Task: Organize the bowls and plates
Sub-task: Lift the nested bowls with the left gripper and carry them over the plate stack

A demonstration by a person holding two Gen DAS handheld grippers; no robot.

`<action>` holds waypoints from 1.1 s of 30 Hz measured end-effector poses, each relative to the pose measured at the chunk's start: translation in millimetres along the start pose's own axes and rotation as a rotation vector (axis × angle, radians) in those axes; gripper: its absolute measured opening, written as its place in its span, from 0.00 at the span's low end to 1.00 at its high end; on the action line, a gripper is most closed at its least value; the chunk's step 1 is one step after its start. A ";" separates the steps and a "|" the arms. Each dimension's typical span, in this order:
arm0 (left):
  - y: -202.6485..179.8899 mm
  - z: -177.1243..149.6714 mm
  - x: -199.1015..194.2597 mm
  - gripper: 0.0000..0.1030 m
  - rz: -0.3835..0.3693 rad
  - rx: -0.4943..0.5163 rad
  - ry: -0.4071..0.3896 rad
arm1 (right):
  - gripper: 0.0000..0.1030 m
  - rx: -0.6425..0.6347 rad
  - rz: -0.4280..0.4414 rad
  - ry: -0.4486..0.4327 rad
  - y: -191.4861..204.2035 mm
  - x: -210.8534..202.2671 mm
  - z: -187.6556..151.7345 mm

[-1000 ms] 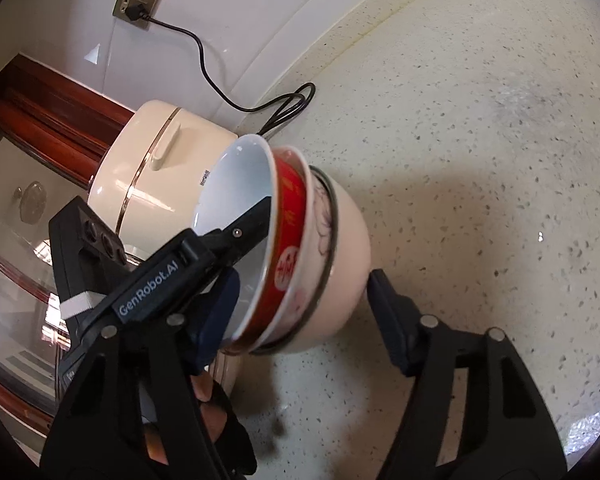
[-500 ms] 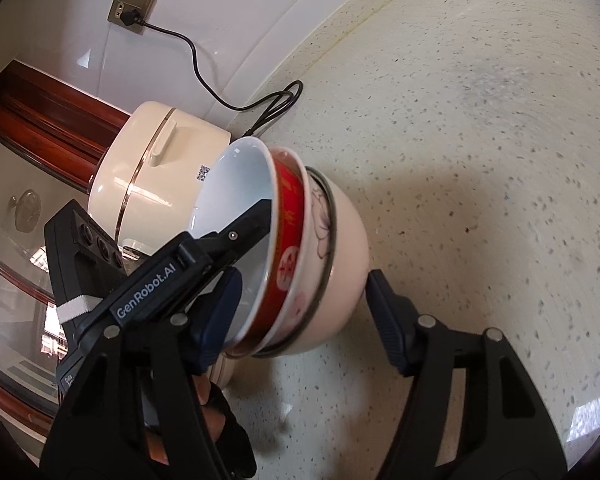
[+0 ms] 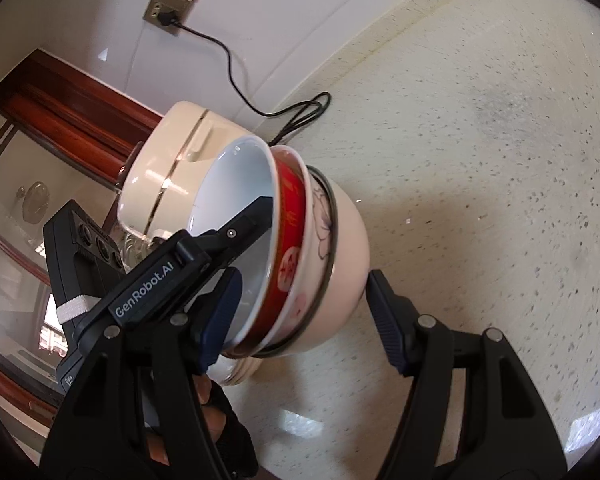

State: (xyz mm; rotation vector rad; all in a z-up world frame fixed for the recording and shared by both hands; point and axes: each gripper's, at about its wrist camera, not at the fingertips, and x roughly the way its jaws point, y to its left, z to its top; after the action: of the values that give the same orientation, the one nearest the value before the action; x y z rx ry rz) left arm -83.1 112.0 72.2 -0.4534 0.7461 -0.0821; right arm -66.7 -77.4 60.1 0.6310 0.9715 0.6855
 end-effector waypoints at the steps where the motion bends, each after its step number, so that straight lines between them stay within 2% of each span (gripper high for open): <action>1: 0.5 0.1 -4.9 0.44 0.000 0.001 -0.007 | 0.66 -0.006 0.003 -0.001 3.7 -0.9 -1.0; 16: 35.2 2.7 -64.2 0.46 0.005 -0.031 -0.099 | 0.66 -0.089 0.041 0.028 61.5 9.2 -26.7; 25: 73.9 4.4 -86.8 0.48 0.026 -0.074 -0.131 | 0.66 -0.125 0.061 0.073 92.4 35.3 -44.7; 33: 108.2 1.7 -90.4 0.50 0.054 -0.116 -0.127 | 0.66 -0.147 0.048 0.136 105.7 67.9 -60.3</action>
State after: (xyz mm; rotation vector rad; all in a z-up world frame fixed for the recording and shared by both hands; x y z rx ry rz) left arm -157.7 230.9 84.7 -0.5433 0.6394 0.0405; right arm -118.4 50.8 77.8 0.4847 1.0229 0.8433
